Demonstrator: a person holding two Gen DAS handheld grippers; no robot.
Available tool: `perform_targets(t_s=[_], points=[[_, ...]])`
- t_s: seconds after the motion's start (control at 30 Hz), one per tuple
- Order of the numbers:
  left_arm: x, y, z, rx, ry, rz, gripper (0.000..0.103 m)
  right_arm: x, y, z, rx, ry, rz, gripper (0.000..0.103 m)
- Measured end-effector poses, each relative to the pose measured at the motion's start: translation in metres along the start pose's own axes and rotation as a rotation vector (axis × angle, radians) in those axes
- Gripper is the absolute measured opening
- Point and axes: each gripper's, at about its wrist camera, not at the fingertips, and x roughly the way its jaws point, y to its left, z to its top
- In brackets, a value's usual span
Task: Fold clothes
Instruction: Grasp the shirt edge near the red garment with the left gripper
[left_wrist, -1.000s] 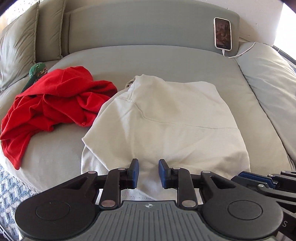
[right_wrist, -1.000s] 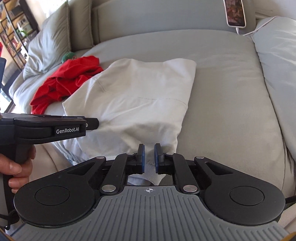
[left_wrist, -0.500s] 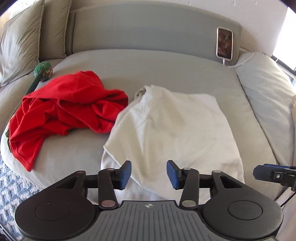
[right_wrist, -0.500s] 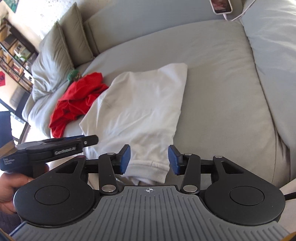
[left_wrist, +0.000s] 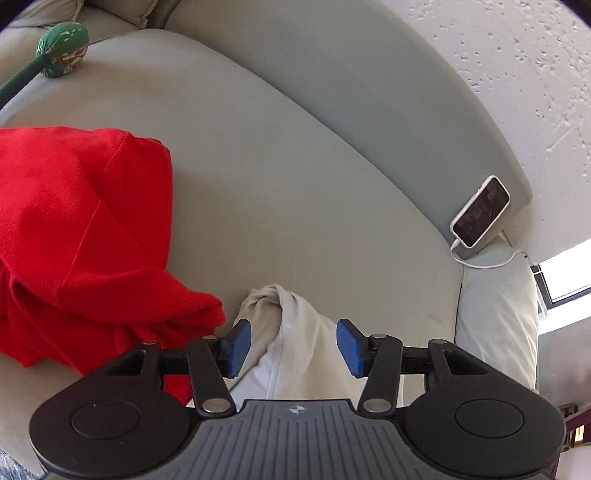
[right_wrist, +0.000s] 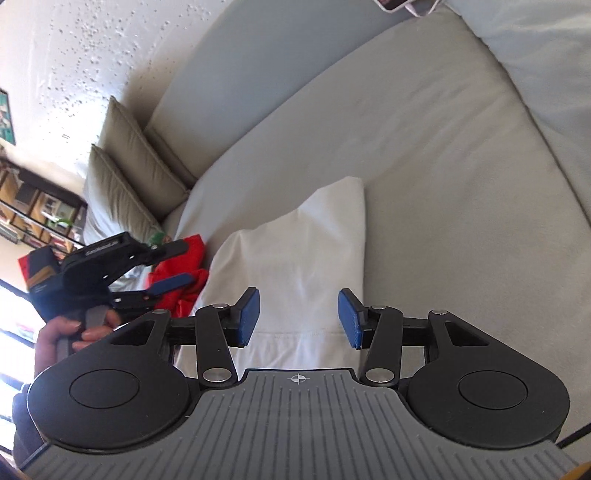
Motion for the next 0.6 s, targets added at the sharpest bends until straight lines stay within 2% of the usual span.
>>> perform_targets(t_s=[0.1,0.3,0.5,0.53,0.6], points=[[0.020,0.003,0.005,-0.010,0.044,-0.010,0.049,0.020,0.006,0.001,-0.040,0.037,0.023,0.048],[0.046,0.013,0.007,-0.094,0.101,-0.137,0.048,0.044,0.013,-0.004,-0.078,0.077,-0.012,0.048],[0.077,0.023,0.010,-0.196,0.164,-0.267,0.048,0.052,0.007,-0.007,-0.056,0.078,-0.030,0.047],[0.082,0.025,0.010,-0.213,0.175,-0.288,0.044,0.052,0.005,-0.008,-0.054,0.076,-0.033,0.047],[0.084,0.028,0.012,-0.230,0.144,-0.275,0.020,0.052,0.005,-0.008,-0.058,0.073,-0.041,0.046]])
